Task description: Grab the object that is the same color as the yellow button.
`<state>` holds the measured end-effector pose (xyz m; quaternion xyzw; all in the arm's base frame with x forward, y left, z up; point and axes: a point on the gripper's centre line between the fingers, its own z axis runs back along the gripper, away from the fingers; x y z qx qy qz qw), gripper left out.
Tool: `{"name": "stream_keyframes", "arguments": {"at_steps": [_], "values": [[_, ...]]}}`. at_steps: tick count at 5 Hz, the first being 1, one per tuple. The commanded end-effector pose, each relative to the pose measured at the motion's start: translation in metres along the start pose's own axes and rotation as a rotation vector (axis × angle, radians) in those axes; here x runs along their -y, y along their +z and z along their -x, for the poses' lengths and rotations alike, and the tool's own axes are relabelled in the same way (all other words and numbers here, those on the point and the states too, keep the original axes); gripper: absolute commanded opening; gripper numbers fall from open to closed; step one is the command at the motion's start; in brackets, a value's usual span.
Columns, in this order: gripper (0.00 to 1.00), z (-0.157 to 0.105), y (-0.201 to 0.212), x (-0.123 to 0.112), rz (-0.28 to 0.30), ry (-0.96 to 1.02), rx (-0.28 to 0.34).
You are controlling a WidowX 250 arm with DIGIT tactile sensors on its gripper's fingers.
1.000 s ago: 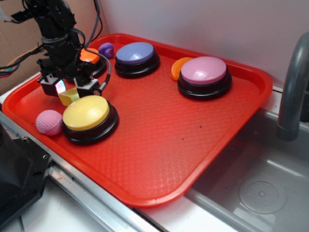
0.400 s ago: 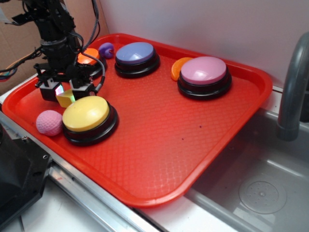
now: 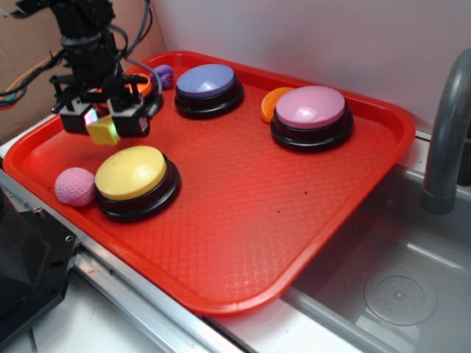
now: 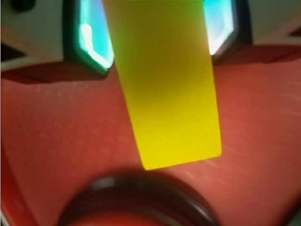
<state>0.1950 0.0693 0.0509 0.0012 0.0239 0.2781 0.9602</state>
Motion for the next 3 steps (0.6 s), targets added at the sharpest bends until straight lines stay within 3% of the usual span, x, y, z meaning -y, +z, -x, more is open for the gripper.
{"name": "stream_keyframes", "arguments": {"at_steps": [1,3], "values": [[0.00,0.005,0.077,0.060,0.103,-0.242,0.132],[0.00,0.034,0.093,0.096,0.052,-0.419,0.184]]}}
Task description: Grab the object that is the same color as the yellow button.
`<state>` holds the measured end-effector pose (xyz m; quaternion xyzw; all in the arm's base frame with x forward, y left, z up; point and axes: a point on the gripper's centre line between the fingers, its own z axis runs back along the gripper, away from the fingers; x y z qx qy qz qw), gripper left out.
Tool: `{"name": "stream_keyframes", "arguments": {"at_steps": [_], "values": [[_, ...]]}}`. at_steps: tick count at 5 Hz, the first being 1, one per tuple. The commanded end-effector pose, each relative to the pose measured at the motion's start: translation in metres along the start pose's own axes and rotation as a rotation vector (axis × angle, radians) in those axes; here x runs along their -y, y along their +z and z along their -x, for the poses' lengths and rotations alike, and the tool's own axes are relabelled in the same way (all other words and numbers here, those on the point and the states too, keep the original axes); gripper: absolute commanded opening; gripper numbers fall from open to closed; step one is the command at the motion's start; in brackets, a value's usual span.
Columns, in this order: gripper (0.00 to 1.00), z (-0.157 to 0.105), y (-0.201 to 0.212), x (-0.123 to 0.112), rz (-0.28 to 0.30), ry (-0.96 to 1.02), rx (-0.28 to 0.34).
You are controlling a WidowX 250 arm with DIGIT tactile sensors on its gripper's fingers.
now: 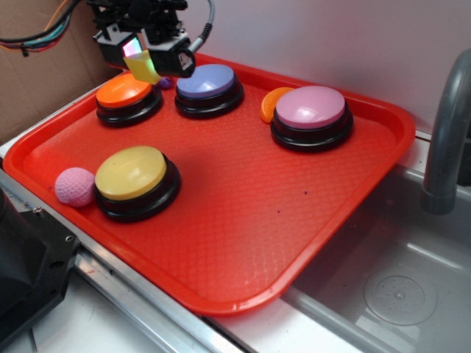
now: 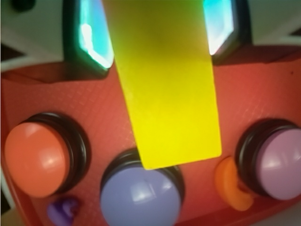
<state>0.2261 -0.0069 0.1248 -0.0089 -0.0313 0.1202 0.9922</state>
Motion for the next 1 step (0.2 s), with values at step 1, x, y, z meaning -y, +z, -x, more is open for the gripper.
{"name": "stream_keyframes", "arguments": {"at_steps": [1], "values": [[0.00,0.0107,0.0194,0.0133,0.048,-0.095,-0.003]]}}
